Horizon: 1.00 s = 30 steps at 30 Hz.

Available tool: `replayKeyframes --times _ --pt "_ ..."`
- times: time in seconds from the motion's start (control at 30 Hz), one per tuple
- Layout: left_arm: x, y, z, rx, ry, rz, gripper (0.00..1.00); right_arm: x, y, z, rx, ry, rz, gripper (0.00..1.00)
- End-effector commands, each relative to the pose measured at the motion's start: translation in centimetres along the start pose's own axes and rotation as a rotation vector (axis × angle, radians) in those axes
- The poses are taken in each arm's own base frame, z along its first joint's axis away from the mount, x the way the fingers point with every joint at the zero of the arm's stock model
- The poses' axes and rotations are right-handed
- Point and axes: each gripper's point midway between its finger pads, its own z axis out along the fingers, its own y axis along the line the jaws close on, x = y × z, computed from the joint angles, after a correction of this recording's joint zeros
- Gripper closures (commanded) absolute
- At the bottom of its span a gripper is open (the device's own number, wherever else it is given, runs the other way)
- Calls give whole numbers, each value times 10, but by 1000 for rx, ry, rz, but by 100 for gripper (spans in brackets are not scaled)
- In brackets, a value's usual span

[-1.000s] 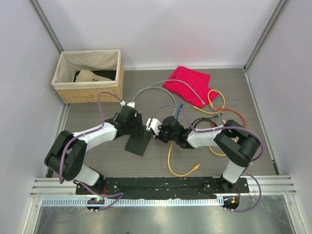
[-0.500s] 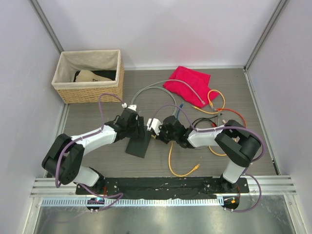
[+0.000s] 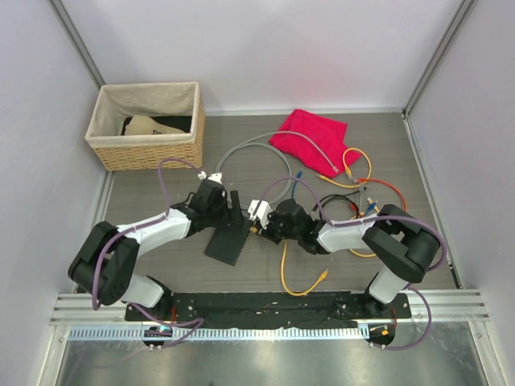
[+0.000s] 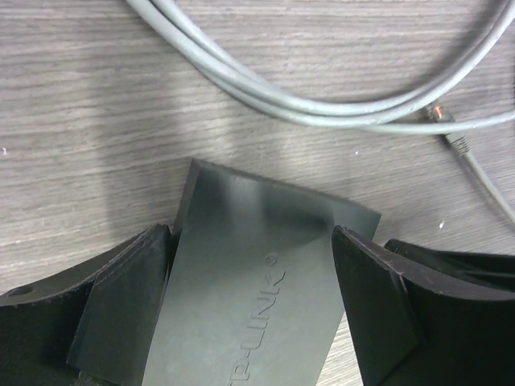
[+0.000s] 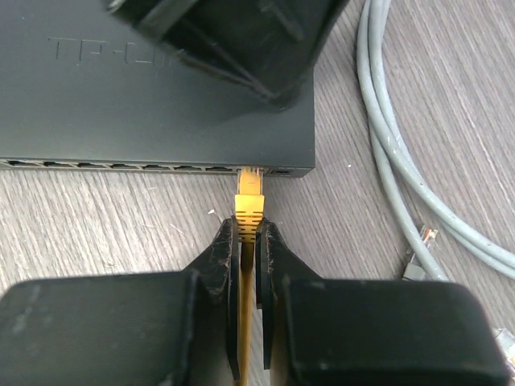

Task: Insert the plug into the switch port
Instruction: Insert the connector into the switch port.

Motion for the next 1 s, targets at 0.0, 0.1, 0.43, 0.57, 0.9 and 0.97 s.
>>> replayKeyframes --times 0.0,0.1,0.43,0.57,0.9,0.97 --pt "-17 -11 5 44 -49 -23 15 -52 -2 -4 5 -175 -14 99" --pt "-9 -3 13 18 -17 -31 15 -52 -3 -2 6 -173 -14 99" --pt "29 -22 28 143 174 -33 34 -75 -4 8 -16 -236 -37 99" --pt "38 -24 25 162 201 -88 36 -102 -19 10 38 -295 -31 99" --pt "54 -35 22 223 242 -134 38 -162 -34 9 99 -499 -11 99" --pt "54 -31 23 204 240 -111 37 -161 -33 10 93 -490 -20 99"
